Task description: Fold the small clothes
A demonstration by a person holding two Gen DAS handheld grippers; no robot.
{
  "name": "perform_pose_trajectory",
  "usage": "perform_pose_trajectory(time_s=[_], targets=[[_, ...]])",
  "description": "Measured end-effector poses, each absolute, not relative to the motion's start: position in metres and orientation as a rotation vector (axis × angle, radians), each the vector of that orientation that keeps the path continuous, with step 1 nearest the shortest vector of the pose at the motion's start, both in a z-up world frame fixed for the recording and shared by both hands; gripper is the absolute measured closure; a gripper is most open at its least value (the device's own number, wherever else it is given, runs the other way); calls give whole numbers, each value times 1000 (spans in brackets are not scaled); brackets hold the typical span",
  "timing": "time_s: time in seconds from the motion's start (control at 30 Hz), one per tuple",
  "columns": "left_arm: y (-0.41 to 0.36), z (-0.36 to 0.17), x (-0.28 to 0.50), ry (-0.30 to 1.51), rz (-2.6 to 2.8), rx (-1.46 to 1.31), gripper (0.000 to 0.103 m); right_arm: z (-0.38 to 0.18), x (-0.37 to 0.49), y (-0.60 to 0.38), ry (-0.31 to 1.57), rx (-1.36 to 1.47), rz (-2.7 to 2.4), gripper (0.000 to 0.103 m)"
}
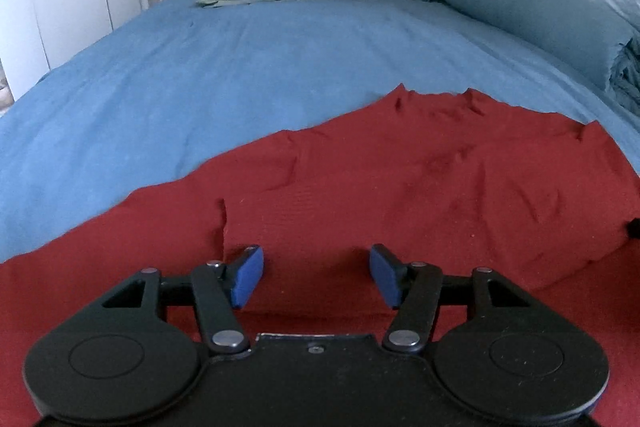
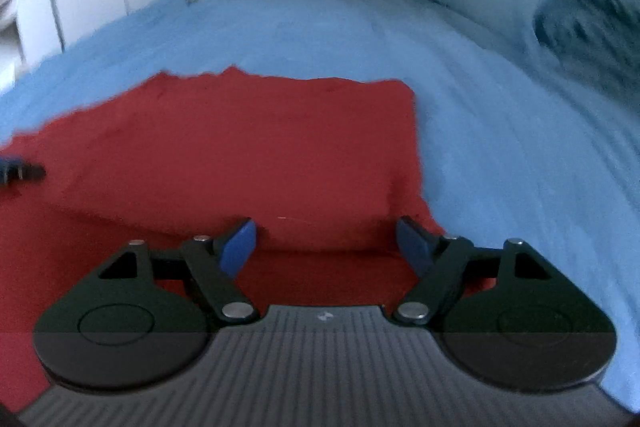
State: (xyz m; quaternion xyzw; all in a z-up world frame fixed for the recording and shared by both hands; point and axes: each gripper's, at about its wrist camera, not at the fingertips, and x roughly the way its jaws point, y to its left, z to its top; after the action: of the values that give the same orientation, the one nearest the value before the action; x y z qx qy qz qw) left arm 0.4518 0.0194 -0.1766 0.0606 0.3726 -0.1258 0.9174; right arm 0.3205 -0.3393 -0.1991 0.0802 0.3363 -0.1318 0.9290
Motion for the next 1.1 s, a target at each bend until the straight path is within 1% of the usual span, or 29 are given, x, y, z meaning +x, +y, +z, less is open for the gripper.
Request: perform_pose_trajectory(time_s=[0.13,0.27,0.3,0.33,0.37,0.4,0.43,0.53,0.63,0.77,0.83,0.87,0.9,0.93,1.0,1.07,1.1], targets=[[24,-155,436,750,-258,69,39,-188,316,-335,681,141,-281,10],[37,-114,403,691,-219,43,35,-146,300,-313,613,111,-225,8],[43,-104,394,683,-210,32,30,-133,295,-304,601,89,-211,8],[51,-93,384,675,-198,16,27,-121,290,-293,588,64,-197,5],[60,-85,375,671,-190,6,19,-108,285,-280,574,35,-184,0],[69,-76,365,667,-172,-3,4,-99,282,-269,565,20,-173,0],[81,-67,356,657,-143,-17,0,-89,278,-258,560,14,-154,0],[123,-49,332,635,-88,-73,0,-69,272,-220,561,12,-80,0],[173,-46,319,645,-8,-138,0,-61,271,-182,569,17,-23,0],[246,-73,311,663,103,-337,0,-65,274,-135,574,29,17,0],[281,-93,311,674,130,-466,2,-69,277,-114,587,40,38,0],[295,-102,312,676,143,-515,5,-72,278,-103,595,46,46,0],[307,-111,314,677,152,-552,10,-75,281,-96,600,51,52,0],[319,-119,317,678,164,-577,13,-78,281,-89,603,54,55,0],[338,-133,326,683,187,-618,25,-84,283,-78,613,51,57,0],[355,-144,334,688,209,-653,31,-90,285,-70,620,45,52,0],[362,-151,341,696,220,-673,38,-93,286,-67,624,42,49,0]])
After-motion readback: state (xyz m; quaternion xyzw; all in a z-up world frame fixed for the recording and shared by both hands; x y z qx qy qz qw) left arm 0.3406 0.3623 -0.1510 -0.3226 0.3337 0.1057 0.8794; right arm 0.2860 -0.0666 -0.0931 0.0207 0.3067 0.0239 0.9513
